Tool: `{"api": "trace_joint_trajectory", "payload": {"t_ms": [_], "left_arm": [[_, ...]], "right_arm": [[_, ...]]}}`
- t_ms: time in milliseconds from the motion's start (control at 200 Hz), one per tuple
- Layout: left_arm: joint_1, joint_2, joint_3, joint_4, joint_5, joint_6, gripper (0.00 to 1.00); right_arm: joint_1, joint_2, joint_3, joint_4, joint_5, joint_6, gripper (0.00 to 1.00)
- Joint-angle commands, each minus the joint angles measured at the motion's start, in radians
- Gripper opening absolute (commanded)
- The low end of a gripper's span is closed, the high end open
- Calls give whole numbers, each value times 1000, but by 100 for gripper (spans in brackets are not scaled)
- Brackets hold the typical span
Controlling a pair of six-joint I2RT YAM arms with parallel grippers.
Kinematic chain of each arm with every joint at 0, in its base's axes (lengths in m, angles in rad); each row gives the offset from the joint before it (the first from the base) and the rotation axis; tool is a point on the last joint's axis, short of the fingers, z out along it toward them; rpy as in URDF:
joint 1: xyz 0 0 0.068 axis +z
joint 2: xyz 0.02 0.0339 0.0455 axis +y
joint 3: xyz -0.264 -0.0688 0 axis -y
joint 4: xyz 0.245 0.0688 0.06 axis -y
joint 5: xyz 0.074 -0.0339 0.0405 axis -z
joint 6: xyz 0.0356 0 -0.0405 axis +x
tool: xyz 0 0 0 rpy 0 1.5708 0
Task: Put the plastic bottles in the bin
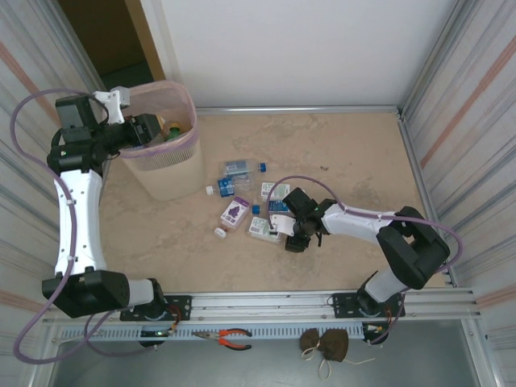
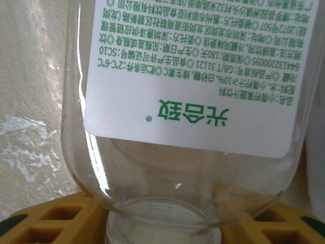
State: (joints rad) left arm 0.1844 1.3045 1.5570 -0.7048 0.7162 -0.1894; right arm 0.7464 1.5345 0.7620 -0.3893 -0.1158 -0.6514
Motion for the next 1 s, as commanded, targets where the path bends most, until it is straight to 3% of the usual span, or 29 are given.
{"api": "trace_joint_trajectory", "payload": {"t_ms": [0, 271, 526, 997], "left_arm": [[7, -42, -13, 19, 32, -18, 45], [7, -87, -65, 105, 73, -44, 45], [-4, -174, -191, 401, 214, -130, 51], [-278, -265, -292, 799, 236, -129, 77]], "right_arm": [[17, -7, -16, 19, -17, 38, 46], [12, -149, -19, -37, -43, 92, 36], [-30, -366, 8, -12, -187, 212, 35], [-53, -593, 123, 280, -355, 496, 33]]}}
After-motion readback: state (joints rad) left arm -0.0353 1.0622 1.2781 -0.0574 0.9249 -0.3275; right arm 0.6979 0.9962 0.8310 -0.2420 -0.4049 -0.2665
